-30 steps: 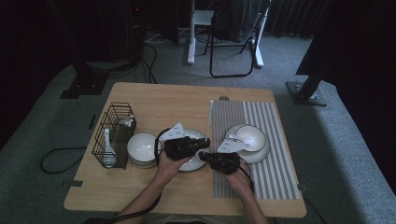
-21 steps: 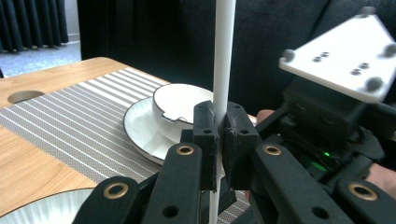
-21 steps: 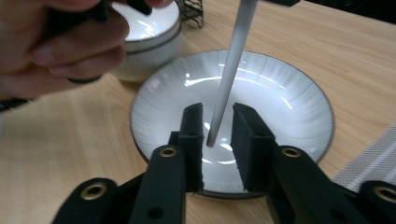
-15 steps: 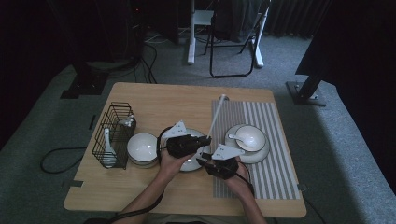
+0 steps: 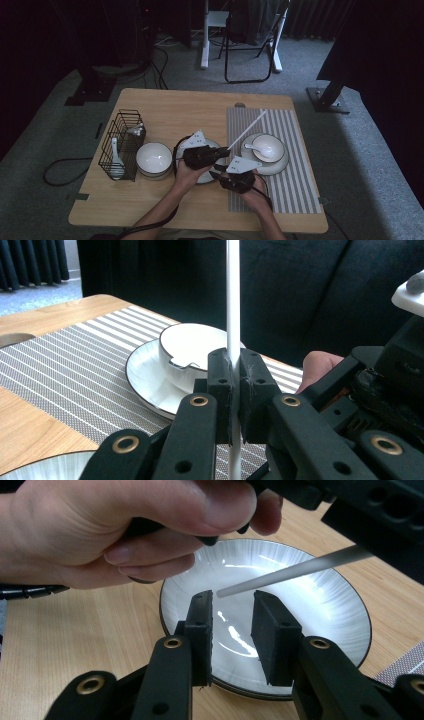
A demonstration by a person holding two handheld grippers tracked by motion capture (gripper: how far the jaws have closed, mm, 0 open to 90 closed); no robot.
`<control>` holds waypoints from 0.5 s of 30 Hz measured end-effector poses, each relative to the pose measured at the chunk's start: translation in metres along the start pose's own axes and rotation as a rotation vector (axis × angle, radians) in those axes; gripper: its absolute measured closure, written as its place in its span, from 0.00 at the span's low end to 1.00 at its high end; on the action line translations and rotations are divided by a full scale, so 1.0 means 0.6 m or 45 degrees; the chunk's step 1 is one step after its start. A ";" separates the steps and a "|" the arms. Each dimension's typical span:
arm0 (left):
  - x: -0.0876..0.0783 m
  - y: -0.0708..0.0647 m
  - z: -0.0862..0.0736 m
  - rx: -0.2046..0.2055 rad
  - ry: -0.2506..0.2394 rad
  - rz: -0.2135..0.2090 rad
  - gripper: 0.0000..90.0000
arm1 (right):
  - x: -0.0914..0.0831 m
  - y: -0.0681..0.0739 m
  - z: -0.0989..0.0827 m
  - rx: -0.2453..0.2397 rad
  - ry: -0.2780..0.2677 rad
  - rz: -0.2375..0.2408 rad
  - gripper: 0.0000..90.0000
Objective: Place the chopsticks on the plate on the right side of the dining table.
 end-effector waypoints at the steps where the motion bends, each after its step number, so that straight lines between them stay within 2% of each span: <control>1: 0.000 0.001 -0.001 0.001 0.003 0.001 0.96 | 0.000 0.000 -0.001 0.004 0.003 -0.001 0.78; 15: 0.009 0.015 -0.002 0.003 0.021 0.023 0.96 | 0.000 -0.005 -0.018 -0.023 0.058 -0.030 0.75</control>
Point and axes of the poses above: each handheld gripper's, and its own axes: x roughly forward along the jaws, z roughly out of its top, y roughly to its left, the point moved 6 cm from there along x, roughly forward along the jaws, and after that the axes turned 1 degree about y, right-handed, at the moved point
